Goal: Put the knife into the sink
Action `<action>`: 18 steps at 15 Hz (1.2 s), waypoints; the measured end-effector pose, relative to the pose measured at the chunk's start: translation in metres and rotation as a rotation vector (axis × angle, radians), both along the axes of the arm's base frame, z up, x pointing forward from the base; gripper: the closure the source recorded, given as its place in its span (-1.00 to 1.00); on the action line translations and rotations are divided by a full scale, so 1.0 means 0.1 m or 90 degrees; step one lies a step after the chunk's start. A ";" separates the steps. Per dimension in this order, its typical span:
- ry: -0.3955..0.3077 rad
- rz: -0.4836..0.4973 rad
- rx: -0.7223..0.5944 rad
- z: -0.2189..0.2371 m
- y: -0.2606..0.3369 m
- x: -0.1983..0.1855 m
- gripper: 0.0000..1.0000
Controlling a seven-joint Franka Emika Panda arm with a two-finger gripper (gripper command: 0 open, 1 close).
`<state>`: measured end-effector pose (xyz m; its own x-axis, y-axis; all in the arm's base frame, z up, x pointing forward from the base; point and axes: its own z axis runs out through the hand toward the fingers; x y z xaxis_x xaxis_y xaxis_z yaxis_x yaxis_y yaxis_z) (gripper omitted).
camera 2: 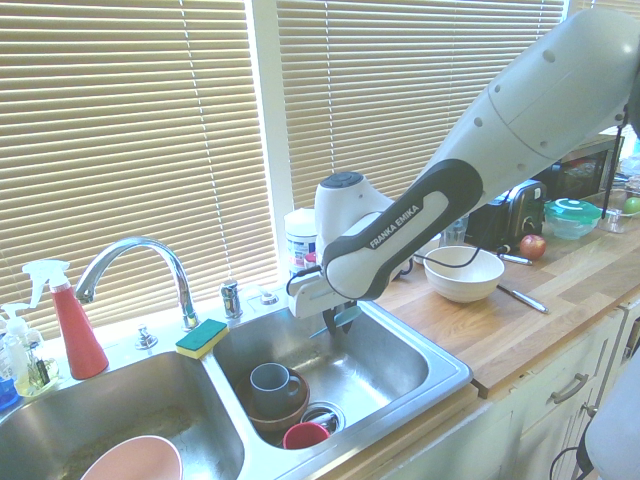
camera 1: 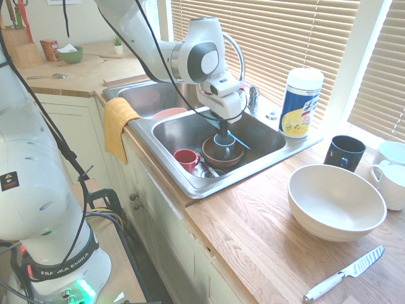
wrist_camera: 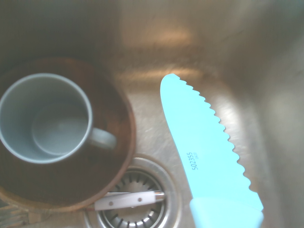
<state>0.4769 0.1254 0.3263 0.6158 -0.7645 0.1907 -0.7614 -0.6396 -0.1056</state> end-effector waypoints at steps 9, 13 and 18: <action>0.021 -0.006 0.010 -0.77 -0.12 0.50 1.00; 0.034 -0.017 0.012 -0.90 -0.16 0.51 1.00; 0.085 -0.027 0.028 -1.31 -0.17 0.39 1.00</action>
